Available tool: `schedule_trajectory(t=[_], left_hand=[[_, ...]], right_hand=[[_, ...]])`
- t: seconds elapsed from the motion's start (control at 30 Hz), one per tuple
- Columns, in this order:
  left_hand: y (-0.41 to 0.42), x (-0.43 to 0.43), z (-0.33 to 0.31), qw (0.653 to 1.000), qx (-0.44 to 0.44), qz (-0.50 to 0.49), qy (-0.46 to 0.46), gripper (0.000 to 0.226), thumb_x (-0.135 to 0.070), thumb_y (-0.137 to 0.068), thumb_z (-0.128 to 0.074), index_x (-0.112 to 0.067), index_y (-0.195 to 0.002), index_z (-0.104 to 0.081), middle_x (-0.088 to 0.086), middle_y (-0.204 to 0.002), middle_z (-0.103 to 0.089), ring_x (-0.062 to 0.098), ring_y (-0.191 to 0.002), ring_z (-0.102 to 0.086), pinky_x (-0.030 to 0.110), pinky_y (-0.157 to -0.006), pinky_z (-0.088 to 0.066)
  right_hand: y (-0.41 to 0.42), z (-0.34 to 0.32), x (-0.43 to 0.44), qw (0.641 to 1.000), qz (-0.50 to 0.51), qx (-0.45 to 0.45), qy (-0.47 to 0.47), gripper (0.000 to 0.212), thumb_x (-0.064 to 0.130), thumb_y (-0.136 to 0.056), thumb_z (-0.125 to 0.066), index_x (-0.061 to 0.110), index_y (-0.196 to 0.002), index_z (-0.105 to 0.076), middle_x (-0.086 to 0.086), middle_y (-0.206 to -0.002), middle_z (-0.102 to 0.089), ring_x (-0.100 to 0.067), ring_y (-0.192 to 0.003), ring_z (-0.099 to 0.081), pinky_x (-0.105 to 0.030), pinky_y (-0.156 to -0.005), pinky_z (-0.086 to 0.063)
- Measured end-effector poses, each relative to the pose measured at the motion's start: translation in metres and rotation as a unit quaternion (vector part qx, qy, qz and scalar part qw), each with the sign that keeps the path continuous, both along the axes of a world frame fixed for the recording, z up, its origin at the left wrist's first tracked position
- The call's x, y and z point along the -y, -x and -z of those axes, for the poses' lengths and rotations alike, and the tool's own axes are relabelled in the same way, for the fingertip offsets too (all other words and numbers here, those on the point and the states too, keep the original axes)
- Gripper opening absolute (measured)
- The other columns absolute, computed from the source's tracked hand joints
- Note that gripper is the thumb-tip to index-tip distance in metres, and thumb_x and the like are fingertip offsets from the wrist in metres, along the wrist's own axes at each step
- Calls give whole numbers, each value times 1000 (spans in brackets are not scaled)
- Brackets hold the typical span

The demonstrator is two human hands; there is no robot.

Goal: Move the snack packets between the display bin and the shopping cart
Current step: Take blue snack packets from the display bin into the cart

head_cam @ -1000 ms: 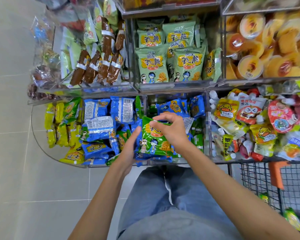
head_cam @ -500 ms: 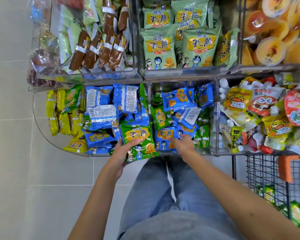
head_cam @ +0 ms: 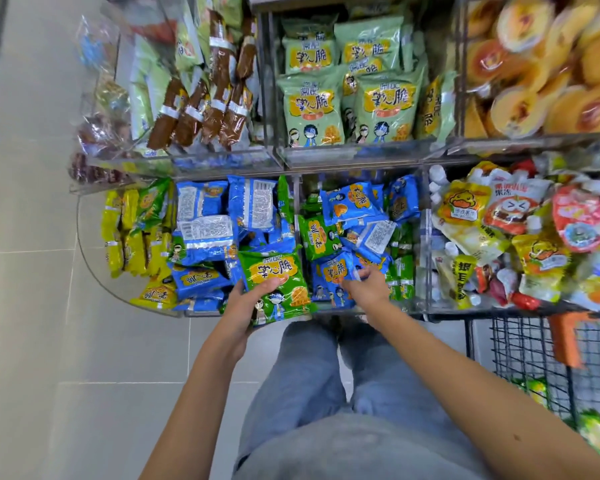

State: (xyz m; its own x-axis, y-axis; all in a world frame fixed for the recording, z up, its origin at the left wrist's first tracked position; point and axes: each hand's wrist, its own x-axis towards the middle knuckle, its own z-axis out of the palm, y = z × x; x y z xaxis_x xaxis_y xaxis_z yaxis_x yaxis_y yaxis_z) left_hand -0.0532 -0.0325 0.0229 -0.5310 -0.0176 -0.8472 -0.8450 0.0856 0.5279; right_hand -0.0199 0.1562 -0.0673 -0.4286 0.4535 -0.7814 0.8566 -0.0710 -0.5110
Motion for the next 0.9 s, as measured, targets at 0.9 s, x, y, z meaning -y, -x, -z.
schedule_trajectory(t=[0.9], left_hand=[[-87,-221,-27,706,43,695,-131,66,-27,-54,-82,-19,-116,-60,0,-100,-74,19,-89,-71,35,-76,-58]], right_hand=[[-287,-110,33,616,743,-259,38,16,0,-86,-56,10,-98,-60,-1,-78,-74,-13,-65,-69,-30,-74,-49]])
